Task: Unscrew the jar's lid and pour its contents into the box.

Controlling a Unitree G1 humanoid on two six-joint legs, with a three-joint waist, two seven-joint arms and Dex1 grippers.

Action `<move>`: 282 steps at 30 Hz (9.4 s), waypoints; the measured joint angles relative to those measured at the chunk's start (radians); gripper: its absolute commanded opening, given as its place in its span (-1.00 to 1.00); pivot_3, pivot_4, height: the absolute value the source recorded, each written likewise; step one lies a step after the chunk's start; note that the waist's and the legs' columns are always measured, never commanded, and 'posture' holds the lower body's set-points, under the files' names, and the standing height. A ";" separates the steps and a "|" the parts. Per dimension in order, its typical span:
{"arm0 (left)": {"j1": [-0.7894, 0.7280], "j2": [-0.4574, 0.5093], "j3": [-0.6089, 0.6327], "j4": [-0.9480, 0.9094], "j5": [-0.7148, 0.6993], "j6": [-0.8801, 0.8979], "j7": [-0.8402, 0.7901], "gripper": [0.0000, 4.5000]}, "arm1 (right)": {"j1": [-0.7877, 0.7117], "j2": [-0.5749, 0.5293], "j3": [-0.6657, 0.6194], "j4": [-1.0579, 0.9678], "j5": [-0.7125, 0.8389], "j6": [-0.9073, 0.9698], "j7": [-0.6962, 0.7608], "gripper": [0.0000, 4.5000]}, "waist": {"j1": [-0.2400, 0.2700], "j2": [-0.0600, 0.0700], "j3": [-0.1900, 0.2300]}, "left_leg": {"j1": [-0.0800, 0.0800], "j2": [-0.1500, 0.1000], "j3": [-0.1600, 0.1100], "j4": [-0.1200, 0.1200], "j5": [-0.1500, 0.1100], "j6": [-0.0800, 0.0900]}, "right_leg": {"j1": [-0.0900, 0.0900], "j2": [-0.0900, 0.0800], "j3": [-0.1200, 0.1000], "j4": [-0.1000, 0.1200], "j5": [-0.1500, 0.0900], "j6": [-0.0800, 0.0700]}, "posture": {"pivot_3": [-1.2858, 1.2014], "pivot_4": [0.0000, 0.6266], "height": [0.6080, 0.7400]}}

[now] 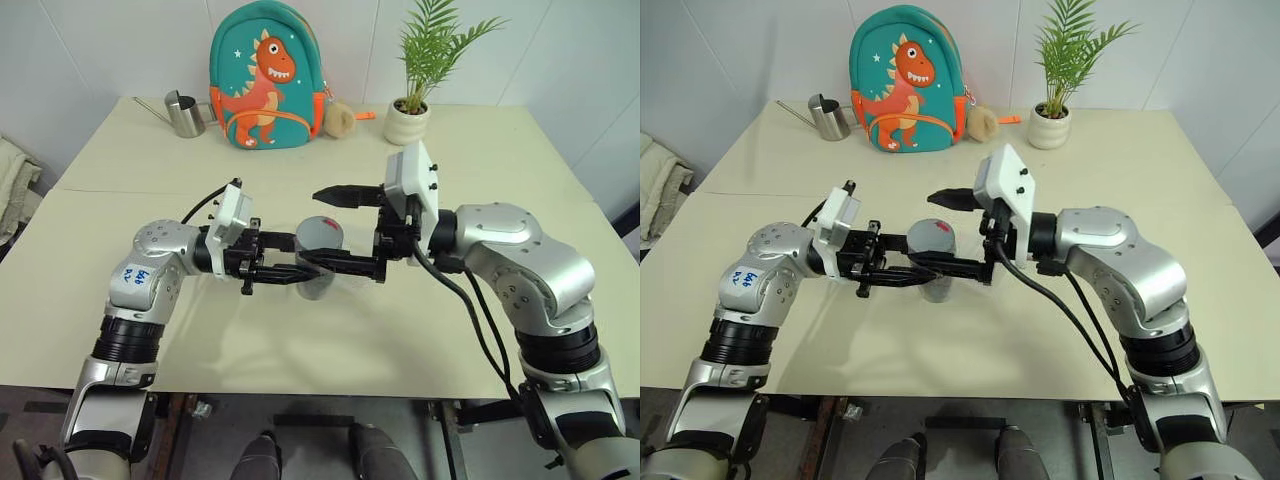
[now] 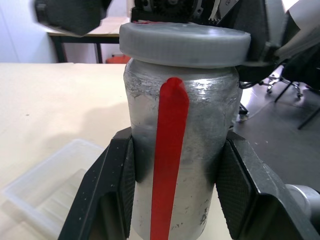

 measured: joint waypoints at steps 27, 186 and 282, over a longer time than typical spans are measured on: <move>-0.002 -0.003 0.016 0.078 0.000 -0.039 -0.009 -0.18 | 0.075 -0.136 -0.174 -0.113 0.109 0.147 -0.121 0.99 | 0.001 0.000 0.000 | 0.000 0.000 0.000 0.000 0.000 0.000 | 0.000 0.000 0.000 0.000 0.000 0.000 | 0.03 -0.52 1.00; -0.059 -0.062 -0.002 0.163 0.051 -0.119 -0.042 -0.18 | -0.004 0.006 -0.032 -0.095 0.144 0.224 -0.216 0.91 | 0.000 0.000 0.000 | 0.000 0.000 -0.001 0.000 0.000 0.000 | -0.001 0.000 -0.001 0.001 0.000 0.000 | 0.03 -0.52 1.00; -0.150 0.081 0.127 0.360 0.102 -0.228 0.073 -0.18 | 0.265 -0.265 -0.235 0.235 -0.212 0.097 -0.269 0.21 | 0.011 0.001 0.000 | -0.001 -0.001 0.000 0.000 -0.001 0.001 | -0.001 -0.001 0.000 0.001 -0.002 0.001 | 0.03 -0.52 1.00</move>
